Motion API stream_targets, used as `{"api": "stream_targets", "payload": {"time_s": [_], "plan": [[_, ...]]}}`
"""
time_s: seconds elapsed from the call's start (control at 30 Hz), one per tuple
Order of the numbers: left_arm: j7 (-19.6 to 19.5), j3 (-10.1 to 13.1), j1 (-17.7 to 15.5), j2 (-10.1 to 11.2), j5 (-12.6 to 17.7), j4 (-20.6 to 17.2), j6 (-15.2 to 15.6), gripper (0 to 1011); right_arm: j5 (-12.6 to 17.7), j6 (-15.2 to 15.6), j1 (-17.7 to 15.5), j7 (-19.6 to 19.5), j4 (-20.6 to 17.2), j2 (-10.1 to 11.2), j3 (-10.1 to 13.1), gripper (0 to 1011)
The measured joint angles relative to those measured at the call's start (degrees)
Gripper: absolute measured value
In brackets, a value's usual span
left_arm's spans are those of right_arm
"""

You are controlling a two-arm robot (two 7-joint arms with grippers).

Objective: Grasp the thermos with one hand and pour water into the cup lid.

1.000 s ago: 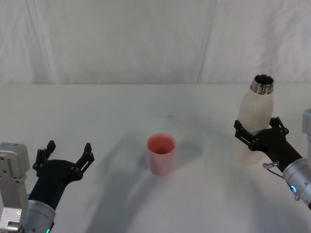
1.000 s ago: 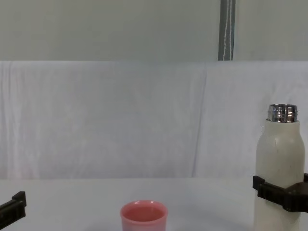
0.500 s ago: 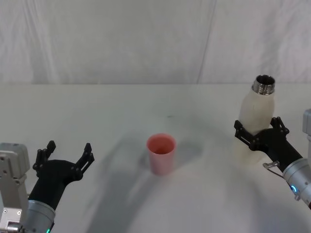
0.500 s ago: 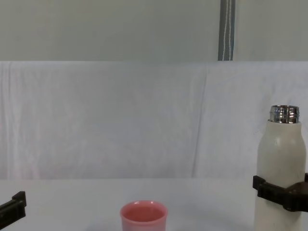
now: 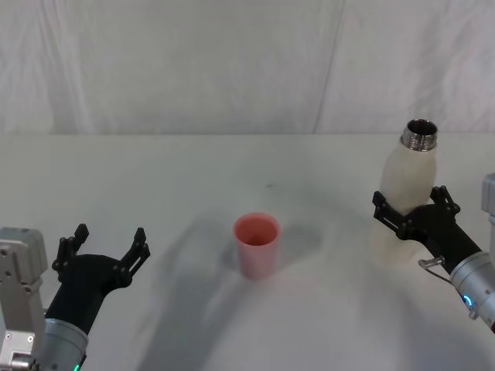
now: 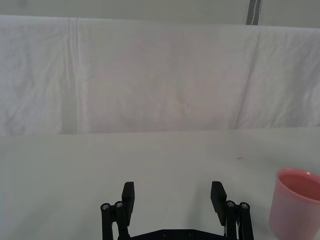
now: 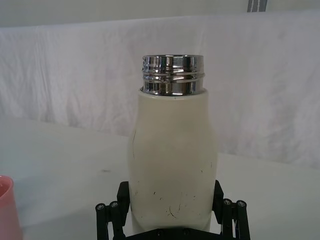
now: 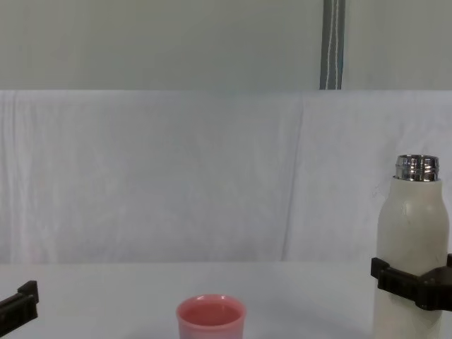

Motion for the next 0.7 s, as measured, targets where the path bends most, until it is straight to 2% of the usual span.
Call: {"api": "stream_targets", "payload": {"time_s": [0.7], "plan": [[0.0, 0.0, 0.0, 0.0, 0.0, 0.0, 0.0, 1001, 0.5, -0.7, -0.7, 0.1, -0.7, 0.0, 0.5, 1001]]}}
